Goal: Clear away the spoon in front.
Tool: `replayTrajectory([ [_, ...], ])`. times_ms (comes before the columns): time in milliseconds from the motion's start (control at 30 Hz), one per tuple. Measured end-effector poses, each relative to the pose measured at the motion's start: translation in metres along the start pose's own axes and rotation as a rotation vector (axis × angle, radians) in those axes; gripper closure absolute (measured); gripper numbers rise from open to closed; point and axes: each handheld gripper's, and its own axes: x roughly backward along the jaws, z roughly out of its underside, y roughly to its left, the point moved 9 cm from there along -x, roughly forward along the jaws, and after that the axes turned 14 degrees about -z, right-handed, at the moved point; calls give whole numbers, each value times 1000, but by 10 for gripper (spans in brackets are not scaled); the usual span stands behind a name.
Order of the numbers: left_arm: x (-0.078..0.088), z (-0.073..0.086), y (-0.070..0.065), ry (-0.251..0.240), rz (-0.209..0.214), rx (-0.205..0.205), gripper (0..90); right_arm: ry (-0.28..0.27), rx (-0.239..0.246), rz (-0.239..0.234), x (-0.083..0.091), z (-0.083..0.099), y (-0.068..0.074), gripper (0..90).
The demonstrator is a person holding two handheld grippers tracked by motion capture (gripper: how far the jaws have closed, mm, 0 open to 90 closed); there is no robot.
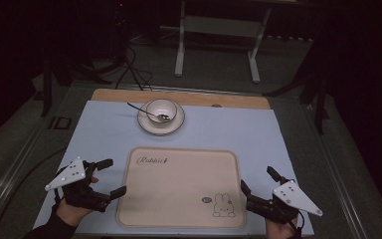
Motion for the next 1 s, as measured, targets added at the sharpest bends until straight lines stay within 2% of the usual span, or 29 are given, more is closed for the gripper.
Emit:
replayTrajectory([
  [100, -1, -6, -3, 5, 22, 6, 1, 2, 0, -1, -1, 0, 0, 113],
  [200, -1, -13, -6, 1, 31, -10, 1, 1, -2, -4, -1, 0, 0, 113],
  [267, -2, -17, -7, -2, 30, -46, 1, -1, -3, -5, 0, 0, 1, 113],
  [467, -3, -32, -6, -8, 25, -72, 2, 1, 0, -11, -1, 0, 4, 113],
  [633, -6, -50, 0, -21, 0, -117, 8, 1, -1, -16, -2, 0, 5, 113],
  [800, -12, -65, 9, -23, -18, -121, 8, -1, 3, -21, -2, -1, 5, 114],
  [1000, -24, -74, 20, -10, -33, -112, 8, 2, 1, -28, -2, 0, 6, 113],
])
